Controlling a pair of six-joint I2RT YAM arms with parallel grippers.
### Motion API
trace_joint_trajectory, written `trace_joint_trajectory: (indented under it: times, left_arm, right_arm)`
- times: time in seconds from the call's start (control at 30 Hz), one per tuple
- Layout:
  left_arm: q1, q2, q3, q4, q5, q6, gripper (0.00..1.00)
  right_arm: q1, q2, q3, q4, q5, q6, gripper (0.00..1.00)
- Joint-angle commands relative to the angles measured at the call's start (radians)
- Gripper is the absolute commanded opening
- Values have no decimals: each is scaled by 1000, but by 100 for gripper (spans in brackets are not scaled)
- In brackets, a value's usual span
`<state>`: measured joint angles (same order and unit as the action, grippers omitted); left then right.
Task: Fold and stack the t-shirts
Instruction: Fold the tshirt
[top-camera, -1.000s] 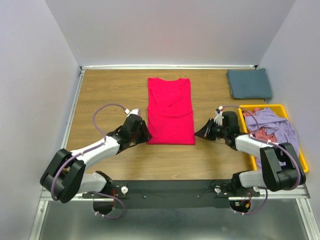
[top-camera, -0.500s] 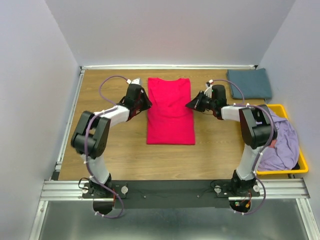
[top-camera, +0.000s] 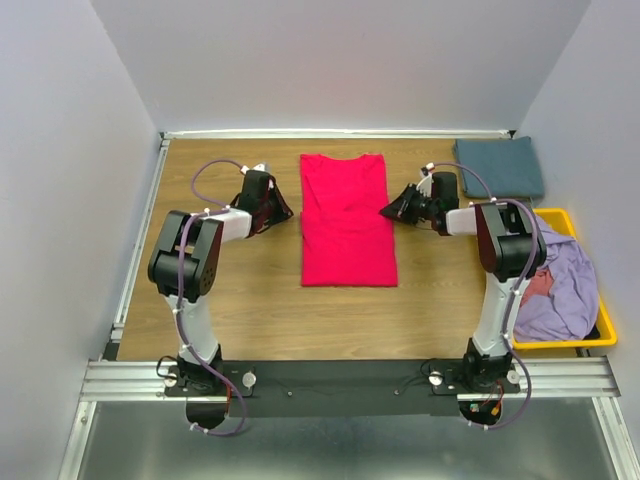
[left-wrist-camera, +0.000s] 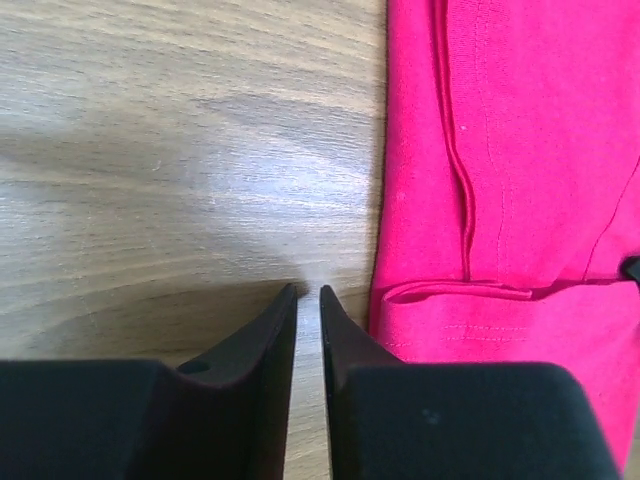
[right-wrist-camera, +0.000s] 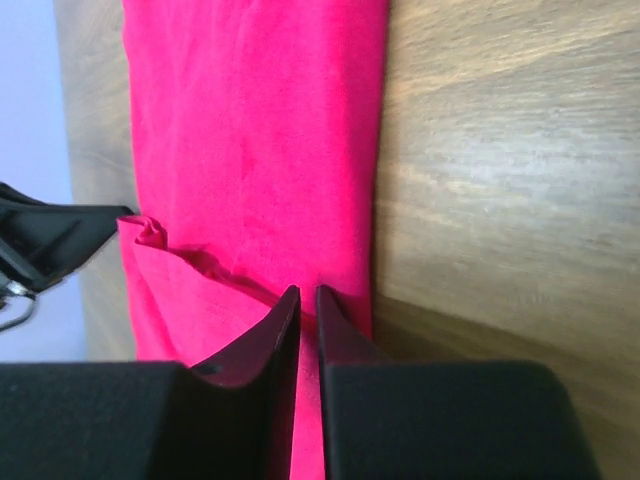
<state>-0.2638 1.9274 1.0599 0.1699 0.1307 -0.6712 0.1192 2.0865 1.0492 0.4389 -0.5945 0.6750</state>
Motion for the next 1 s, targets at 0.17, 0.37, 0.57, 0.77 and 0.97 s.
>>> trace_joint_trajectory:
  times: [0.17,0.37,0.57,0.77,0.97]
  left_arm:
    - [-17,-244,-8,-202,-81,82,85]
    - [-100,-451,-72,-447,-210,219,98]
    - [-221,-634,-175,-636,-306,182,98]
    - [-311,-702,-251,-652,-243,96,98]
    - [-357,-705,-255,-656,-279,70,98]
  right_arm:
    - [14,-287,15,-350,158,-176,48]
    - [134,-479,-32,-774,449,-215,76]
    - [287,-594,-135,-1051,662,-128,82]
    - [343,-638,-198,-1080,641,-54,73]
    - [356,-618,-196,-1066,639,-45,64]
